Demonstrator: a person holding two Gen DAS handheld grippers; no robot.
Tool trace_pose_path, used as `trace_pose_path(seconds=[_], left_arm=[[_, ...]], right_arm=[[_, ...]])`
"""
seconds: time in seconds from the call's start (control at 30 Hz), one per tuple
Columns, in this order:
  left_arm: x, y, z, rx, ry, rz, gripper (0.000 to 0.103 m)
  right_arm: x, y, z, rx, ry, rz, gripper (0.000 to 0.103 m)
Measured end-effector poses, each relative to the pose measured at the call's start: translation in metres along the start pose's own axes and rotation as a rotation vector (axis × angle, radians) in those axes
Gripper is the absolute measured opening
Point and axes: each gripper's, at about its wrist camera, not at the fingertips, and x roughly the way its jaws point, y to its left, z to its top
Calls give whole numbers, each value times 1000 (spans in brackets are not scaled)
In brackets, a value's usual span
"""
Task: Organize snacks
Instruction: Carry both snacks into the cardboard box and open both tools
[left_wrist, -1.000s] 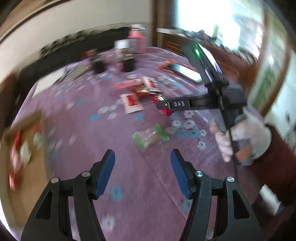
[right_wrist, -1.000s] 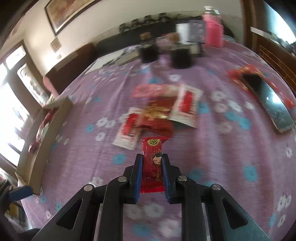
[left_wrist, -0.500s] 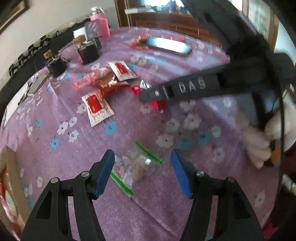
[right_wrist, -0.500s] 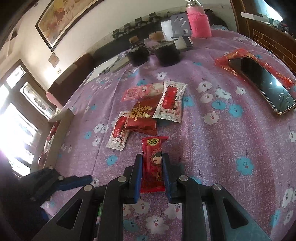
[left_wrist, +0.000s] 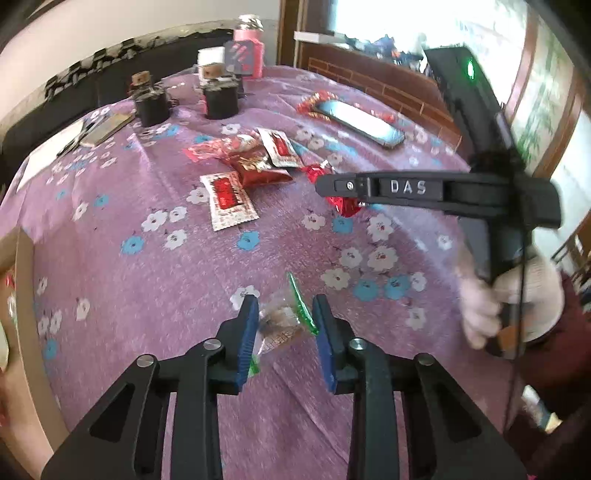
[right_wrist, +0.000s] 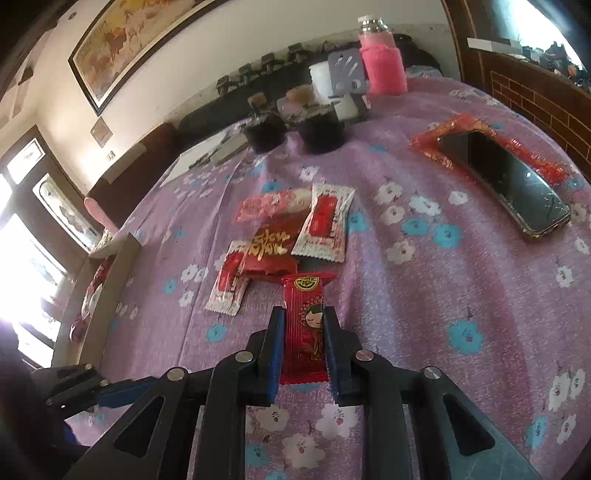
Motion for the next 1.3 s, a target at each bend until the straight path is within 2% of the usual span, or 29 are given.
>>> trace_pose_path(seconds=[0.43,0.6,0.77,0.93,1.13,1.3], left_arm=[[-84,55,-31,-271,-208,-80,24],[-131,93,-56,-371,-301,3,24],[-159,132,-84,-452,-313,115,24],[-163,168,-109,-525,-295,215,24],[-155,199,-124,-601,-265,237,24],[-144,222,-127,-659,-232,254,24]], right_arm=[[-6,4,0,-22,-41,1,21],[-8,10,-2,-46,-53,8,21],[-12,26,-2,-72,-59,51,21],[-14,65,-7,-95,-7,152,21],[-8,153,-10,-233,55,263,20],[15,224,-15,-324,130,341,20]])
